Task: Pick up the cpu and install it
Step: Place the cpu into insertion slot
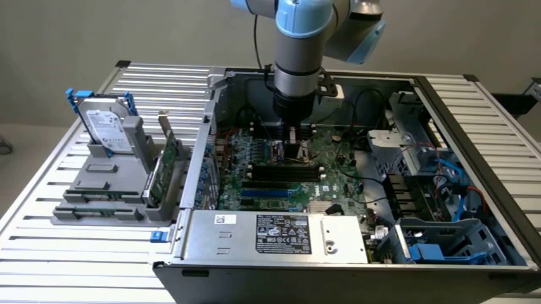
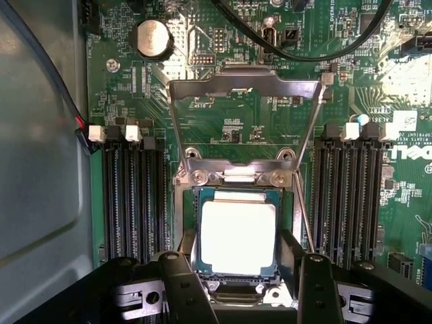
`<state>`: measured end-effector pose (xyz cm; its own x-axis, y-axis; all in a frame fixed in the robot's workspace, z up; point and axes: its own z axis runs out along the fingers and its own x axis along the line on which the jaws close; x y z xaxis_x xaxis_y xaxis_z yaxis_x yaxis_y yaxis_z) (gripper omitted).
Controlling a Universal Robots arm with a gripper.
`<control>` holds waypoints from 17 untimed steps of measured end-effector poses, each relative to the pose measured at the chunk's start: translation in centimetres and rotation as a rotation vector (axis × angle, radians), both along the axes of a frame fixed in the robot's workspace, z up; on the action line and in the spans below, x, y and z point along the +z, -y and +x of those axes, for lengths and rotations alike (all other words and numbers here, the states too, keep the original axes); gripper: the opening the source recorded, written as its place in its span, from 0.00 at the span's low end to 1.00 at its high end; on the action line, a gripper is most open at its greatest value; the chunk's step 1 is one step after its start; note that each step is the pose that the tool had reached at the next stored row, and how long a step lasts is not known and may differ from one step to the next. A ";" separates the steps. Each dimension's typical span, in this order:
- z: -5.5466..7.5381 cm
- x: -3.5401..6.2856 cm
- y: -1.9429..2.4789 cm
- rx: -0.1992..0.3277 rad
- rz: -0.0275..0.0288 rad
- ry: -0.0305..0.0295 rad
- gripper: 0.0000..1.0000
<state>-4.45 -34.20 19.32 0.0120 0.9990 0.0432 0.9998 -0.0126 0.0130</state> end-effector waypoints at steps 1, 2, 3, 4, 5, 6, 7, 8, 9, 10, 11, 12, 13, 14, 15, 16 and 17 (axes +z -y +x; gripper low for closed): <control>0.0 -0.01 -0.02 0.000 0.0002 -0.0003 0.57; 0.0 0.00 -0.03 0.000 0.0003 -0.0006 0.57; 0.1 0.02 -0.04 0.000 0.0005 -0.0010 0.57; 0.1 0.04 -0.07 0.000 0.0015 -0.0011 0.57; 0.1 0.07 -0.08 0.000 0.0016 -0.0010 0.57; 0.2 0.10 -0.09 0.000 0.0021 -0.0008 0.57; 0.2 0.15 -0.09 0.000 0.0019 -0.0008 0.57; 0.3 0.19 -0.08 0.000 0.0013 -0.0011 0.57; 0.3 0.24 -0.06 0.000 0.0007 -0.0015 0.57; 0.3 0.24 -0.06 0.000 0.0008 -0.0015 0.57; 0.4 0.25 -0.06 0.000 0.0009 -0.0015 0.57; 0.4 0.26 -0.06 0.000 0.0008 -0.0015 0.57; 0.4 0.27 -0.06 0.000 0.0005 -0.0017 0.55; 0.4 0.27 -0.06 0.000 0.0005 -0.0017 0.55; 0.4 0.27 -0.06 0.000 0.0006 -0.0016 0.54; 0.4 0.27 -0.06 0.000 0.0005 -0.0016 0.54; 0.4 0.28 -0.06 0.000 0.0005 -0.0016 0.54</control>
